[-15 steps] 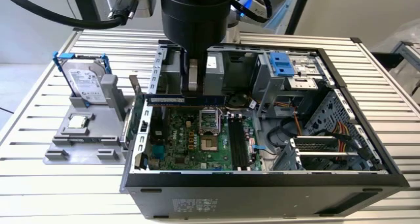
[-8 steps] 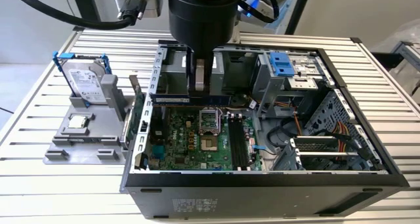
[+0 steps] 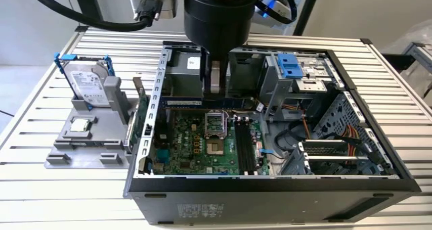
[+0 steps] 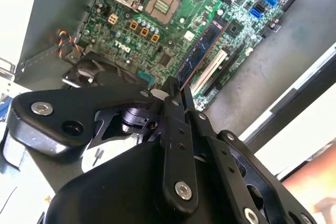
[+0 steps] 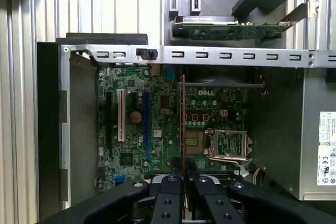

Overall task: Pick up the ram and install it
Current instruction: 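Pick up the ram and move it above insertion slot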

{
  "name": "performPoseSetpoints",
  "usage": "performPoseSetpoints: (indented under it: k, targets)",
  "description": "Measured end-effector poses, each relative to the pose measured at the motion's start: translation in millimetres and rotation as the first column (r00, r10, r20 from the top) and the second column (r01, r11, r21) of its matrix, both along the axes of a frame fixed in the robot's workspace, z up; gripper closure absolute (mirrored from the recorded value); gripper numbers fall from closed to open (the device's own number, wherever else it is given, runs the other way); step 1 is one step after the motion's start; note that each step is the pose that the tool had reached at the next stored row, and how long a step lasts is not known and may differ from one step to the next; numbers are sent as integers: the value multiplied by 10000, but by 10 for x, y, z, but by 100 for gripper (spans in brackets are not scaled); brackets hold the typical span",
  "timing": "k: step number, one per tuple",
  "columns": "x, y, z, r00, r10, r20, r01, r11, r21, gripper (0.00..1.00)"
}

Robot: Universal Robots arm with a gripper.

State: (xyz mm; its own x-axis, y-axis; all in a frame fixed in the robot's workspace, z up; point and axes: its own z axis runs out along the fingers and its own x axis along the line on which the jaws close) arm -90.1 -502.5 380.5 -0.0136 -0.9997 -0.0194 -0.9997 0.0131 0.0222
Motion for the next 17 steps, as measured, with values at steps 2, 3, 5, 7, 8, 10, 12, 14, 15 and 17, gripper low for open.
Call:
performPoseSetpoints:
  k: [2,3,5,7,8,10,12,14,15,17]
  targets:
    - [27,0,0,10000,0,0,0,10000,0,100]
    - [39,0,0,10000,0,0,0,10000,1,100]
    - [64,0,0,10000,0,0,0,10000,0,100]
    - [91,0,0,10000,0,0,0,10000,0,100]
    - [104,0,0,10000,0,0,0,10000,0,100]
    - [130,0,-1,10000,0,0,0,10000,1,100]
    - [155,0,0,10000,0,0,0,10000,1,100]
    - [181,0,0,10000,1,0,-1,10000,1,100]
    - [198,0,0,10000,1,0,-1,10000,0,100]
    - [238,0,-1,10000,1,1,-1,10000,2,100]
